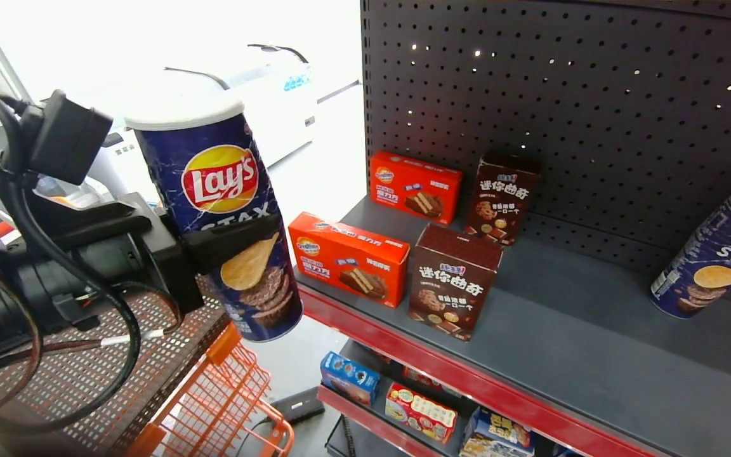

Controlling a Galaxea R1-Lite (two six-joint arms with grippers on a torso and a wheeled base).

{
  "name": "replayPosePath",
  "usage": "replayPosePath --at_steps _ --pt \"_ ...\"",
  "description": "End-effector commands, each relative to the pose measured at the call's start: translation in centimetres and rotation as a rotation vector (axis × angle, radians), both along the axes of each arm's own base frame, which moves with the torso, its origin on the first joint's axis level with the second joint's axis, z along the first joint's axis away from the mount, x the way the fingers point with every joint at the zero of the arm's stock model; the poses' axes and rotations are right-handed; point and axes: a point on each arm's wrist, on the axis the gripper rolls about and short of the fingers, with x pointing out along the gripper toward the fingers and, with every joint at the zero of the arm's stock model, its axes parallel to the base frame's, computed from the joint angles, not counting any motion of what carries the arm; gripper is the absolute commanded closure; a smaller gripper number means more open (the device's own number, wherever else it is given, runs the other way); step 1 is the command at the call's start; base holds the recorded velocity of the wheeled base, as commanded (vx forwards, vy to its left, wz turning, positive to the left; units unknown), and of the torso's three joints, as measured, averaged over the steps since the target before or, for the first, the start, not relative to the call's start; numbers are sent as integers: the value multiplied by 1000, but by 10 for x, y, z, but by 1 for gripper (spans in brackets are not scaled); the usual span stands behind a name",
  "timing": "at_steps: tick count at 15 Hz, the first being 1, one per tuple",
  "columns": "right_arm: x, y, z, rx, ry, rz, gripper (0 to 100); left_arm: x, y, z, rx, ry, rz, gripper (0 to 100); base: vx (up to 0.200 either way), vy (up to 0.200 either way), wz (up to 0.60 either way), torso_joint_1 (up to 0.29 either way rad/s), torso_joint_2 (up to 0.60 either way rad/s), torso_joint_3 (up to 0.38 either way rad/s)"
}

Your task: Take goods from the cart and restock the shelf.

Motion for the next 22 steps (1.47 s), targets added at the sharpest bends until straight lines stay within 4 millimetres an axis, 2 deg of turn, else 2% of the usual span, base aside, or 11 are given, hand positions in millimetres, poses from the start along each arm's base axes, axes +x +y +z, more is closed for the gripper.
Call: replayPosePath --at_steps 1,4,5,9,17,22 --pt "0 0 0 0 1 0 0 -15 4 7 -13 -2 -27 100 0 0 0 0 0 0" --pt "0 0 0 0 1 0 0 -42 11 8 -4 111 -92 100 0 0 0 0 0 0" --pt "0 0 0 0 1 0 0 -44 11 6 1 121 -95 100 0 0 0 0 0 0" --pt "0 0 0 0 1 3 0 -48 3 7 5 116 -161 100 0 0 0 0 0 0" --pt "0 0 0 0 1 3 0 -50 1 10 -8 67 -243 100 0 0 0 0 0 0" --pt "0 0 0 2 1 3 0 -56 -8 10 -6 68 -317 100 0 0 -600 5 1 1"
